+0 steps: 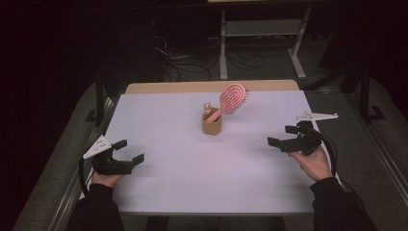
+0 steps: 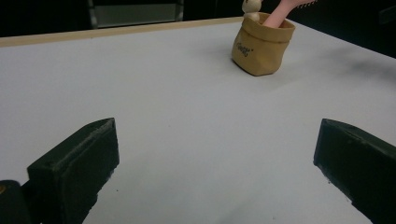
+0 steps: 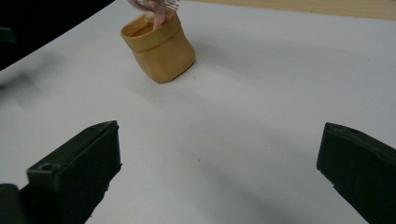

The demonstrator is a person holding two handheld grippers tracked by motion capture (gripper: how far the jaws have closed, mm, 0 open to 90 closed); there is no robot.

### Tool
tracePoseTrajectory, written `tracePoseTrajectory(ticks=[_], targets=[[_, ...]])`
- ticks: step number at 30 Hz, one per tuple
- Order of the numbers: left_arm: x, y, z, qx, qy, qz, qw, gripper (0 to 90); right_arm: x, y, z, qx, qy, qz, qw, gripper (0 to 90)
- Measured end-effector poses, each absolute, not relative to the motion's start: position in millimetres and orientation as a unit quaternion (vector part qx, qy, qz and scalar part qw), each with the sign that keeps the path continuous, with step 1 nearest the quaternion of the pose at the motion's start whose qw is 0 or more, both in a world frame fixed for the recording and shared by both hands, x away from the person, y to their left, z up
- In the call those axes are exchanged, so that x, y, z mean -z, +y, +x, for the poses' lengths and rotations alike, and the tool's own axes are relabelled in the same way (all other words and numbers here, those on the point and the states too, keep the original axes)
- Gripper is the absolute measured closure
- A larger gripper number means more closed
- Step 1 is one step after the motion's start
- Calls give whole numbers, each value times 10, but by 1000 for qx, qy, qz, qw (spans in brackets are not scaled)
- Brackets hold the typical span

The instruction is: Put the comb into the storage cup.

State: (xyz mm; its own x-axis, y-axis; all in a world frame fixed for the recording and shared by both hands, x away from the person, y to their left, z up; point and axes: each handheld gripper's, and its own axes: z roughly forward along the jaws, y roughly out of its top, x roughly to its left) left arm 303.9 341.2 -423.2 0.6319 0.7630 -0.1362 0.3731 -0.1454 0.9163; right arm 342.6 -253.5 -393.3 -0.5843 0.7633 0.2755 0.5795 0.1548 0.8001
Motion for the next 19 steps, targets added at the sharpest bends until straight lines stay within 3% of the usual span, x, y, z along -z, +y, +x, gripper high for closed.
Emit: tracePoseTrajectory(ticks=[19], targets=[[4243, 3377, 3039, -183, 382, 745, 516, 0, 4225, -2620, 3128, -476, 750, 439, 136, 0]])
